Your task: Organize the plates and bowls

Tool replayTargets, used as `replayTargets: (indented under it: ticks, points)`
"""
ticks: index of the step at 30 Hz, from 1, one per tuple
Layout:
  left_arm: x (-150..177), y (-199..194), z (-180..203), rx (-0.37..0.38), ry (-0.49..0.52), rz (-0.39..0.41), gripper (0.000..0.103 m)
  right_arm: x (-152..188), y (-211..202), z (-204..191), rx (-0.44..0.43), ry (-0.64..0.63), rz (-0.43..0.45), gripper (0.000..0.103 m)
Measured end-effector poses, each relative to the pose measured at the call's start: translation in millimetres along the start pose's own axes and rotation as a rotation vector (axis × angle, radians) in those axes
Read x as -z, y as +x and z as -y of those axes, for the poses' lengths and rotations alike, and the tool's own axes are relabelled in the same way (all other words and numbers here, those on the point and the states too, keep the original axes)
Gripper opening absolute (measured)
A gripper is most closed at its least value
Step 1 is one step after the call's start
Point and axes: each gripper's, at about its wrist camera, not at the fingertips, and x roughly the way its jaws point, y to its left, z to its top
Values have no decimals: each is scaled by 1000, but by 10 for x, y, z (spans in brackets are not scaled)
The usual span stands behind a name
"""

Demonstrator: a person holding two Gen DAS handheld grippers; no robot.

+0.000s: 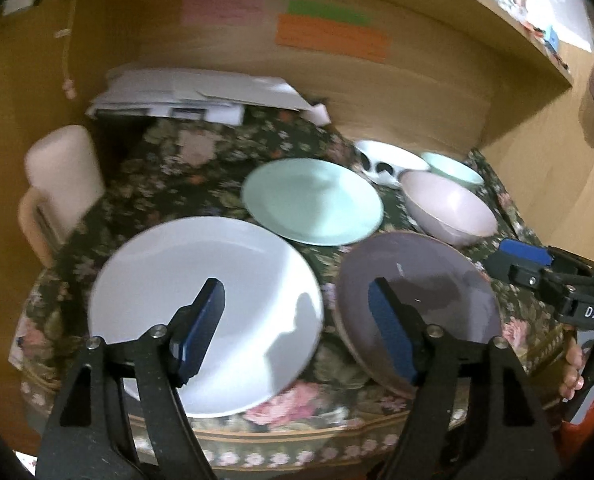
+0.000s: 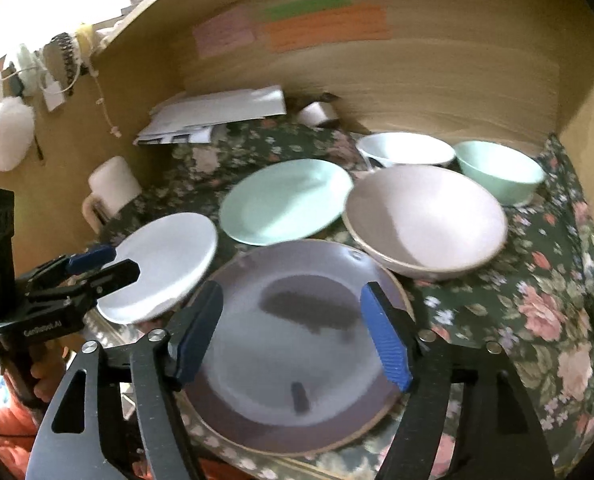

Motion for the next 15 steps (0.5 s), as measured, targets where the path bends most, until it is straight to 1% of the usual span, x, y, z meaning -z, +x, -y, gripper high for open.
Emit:
replayTargets:
  ticks: [1, 3, 8, 15]
  points:
    - [-1, -22, -51, -8, -6, 5, 79, -17, 23, -34, -8, -6, -1, 69]
    - [-1, -53, -159, -29, -21, 14, 81, -59, 88, -112, -28, -18, -8, 70]
    - [25, -83, -430, -91, -45, 17, 82, -150, 272, -319, -68, -57, -37, 70]
    - [97, 7, -884, -160, -107, -34, 83, -294, 606, -539, -111, -125, -106, 70]
